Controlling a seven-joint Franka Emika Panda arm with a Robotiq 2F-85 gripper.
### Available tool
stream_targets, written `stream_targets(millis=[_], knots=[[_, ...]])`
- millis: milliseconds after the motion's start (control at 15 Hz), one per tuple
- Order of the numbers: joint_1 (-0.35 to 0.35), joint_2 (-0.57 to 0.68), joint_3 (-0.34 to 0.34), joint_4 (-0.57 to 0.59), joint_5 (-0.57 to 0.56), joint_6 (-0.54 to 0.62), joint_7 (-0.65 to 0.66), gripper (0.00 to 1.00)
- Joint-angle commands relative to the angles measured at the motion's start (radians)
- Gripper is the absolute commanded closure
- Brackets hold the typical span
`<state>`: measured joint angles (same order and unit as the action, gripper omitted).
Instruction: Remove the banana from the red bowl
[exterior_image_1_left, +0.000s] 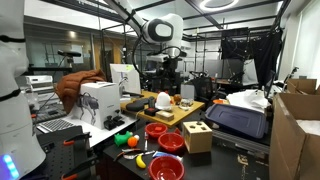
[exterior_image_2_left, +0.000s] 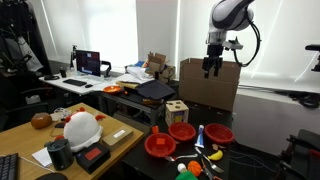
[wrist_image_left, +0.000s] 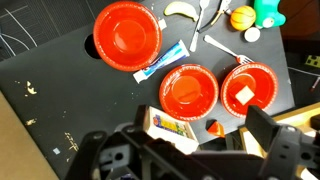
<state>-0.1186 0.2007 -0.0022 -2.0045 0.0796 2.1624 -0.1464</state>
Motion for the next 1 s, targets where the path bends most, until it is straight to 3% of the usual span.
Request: stream_targets(millis=[0, 933], knots=[[0.023, -0.130, -0.020, -0.099, -0.031, -0.014, 0.032, 0.00], [0.022, -0.297, -0.044, -0.180, -0.053, -0.078, -0.012, 0.00]])
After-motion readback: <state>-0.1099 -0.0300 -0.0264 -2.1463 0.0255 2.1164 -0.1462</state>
